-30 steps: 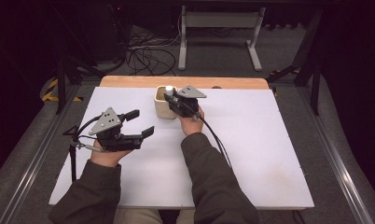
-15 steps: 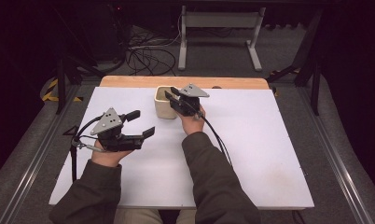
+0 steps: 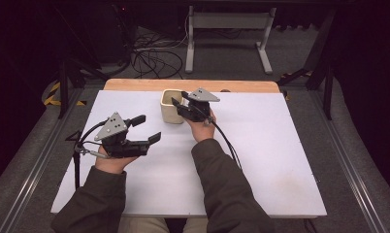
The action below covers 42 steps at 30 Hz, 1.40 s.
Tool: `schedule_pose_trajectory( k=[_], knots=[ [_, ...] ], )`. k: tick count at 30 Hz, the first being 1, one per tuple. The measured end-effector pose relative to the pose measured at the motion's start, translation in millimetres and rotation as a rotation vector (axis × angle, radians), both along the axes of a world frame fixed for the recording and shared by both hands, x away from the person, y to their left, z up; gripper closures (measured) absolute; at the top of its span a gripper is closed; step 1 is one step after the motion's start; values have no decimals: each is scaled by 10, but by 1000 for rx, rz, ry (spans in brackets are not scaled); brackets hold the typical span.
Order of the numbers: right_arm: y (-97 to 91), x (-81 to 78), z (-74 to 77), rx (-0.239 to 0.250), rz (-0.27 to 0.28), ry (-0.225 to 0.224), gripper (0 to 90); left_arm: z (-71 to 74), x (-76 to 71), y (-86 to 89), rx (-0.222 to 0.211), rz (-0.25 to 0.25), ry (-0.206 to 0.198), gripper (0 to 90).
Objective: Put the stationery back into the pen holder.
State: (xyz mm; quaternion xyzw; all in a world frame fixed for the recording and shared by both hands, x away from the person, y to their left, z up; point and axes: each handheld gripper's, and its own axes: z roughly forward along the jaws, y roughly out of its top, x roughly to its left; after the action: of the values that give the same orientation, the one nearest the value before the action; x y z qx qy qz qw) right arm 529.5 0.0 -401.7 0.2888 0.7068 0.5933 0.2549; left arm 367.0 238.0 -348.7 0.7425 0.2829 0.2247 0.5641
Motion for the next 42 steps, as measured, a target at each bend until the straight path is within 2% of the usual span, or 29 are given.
schedule_pose_trajectory(
  k=[9,18,21,25,33,42],
  knots=[
    [-8,-76,-6,-6,21,-23,380,7,4,25,-4,9,-4,211],
    [-63,-178,111,36,51,-23,242,2,5,27,-2,12,-1,211],
    [-84,-216,143,43,61,-10,226,1,1,20,0,12,-2,211],
    [-127,-264,165,59,77,-17,202,-1,2,17,4,12,-3,211],
    [-244,-337,202,82,84,3,146,-17,11,6,11,15,2,211],
    [-299,-404,239,75,112,23,78,-7,-10,-5,10,13,-8,211]
  ],
)
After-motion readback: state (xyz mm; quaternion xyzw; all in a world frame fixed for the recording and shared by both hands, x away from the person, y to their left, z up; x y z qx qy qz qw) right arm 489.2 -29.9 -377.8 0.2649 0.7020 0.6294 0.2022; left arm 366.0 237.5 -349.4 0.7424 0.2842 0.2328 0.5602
